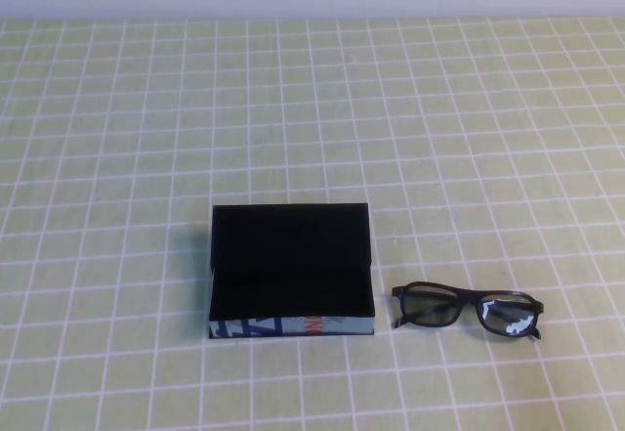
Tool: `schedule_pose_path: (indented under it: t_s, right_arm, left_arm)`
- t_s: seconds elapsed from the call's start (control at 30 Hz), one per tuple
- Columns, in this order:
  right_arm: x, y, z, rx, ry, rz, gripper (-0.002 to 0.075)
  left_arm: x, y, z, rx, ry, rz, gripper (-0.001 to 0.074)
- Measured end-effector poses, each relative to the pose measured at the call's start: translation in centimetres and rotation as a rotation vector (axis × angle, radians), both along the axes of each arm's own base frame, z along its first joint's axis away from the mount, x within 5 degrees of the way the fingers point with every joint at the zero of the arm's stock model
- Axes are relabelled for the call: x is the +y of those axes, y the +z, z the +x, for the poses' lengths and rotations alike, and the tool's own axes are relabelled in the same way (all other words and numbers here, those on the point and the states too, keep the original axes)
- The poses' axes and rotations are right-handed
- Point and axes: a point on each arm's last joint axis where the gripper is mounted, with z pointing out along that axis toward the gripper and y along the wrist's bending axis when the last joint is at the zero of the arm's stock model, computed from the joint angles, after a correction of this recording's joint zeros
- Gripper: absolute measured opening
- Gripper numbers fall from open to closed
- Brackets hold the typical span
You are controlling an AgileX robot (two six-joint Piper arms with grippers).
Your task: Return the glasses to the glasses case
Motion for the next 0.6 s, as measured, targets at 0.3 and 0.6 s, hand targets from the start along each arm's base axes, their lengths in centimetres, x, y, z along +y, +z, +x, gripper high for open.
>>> schedule_pose_path:
  t_s: [0.3, 0.6]
  right_arm:
    - [-1.1, 3.2, -1.2, -0.384, -0.088, 0.127, -0.0018]
    - [-1.4, 9.7, -4.7, -0.802, -0.079, 0.169, -0.0018]
  left_arm:
    - [-0.3, 1.3, -0.6, -0.148, -0.051, -0.042, -0.0003]
    - [-0.8, 5.2, -3.7, -0.61, -0.201, -0.117, -0.0003]
